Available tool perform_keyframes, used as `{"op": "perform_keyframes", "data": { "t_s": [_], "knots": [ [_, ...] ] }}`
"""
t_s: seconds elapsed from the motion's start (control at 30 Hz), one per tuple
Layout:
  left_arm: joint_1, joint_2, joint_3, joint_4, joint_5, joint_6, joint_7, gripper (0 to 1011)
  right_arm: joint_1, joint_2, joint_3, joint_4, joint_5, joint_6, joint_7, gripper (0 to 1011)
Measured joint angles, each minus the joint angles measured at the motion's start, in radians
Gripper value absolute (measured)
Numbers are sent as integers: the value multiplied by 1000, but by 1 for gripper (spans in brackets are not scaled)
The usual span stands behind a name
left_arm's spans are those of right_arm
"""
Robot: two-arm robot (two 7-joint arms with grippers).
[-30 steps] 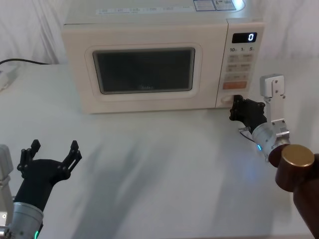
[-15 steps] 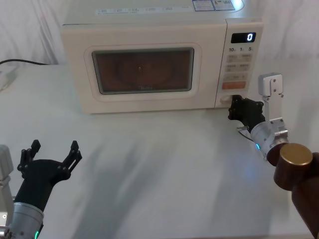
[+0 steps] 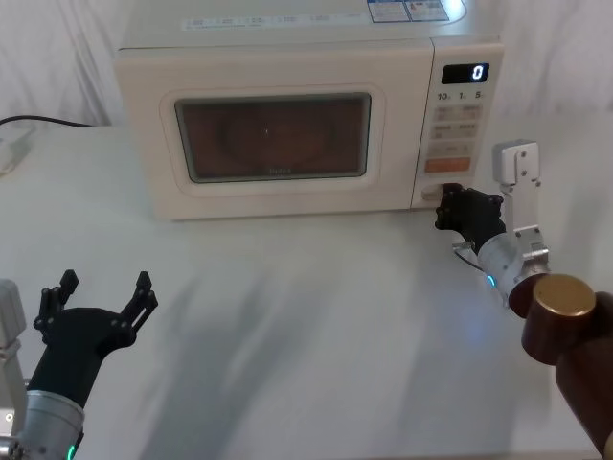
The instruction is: Press the button to open the microwave door with one hand; close the microwave door with the other hand.
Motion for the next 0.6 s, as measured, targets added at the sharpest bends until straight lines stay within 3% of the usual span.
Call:
{"op": "perform_keyframes", "data": {
  "t_s": [0.6],
  "knots": [
    [0,0,0,0,0,0,0,1001,7,-4,1,12,-6,-4,-3,0]
  ]
}}
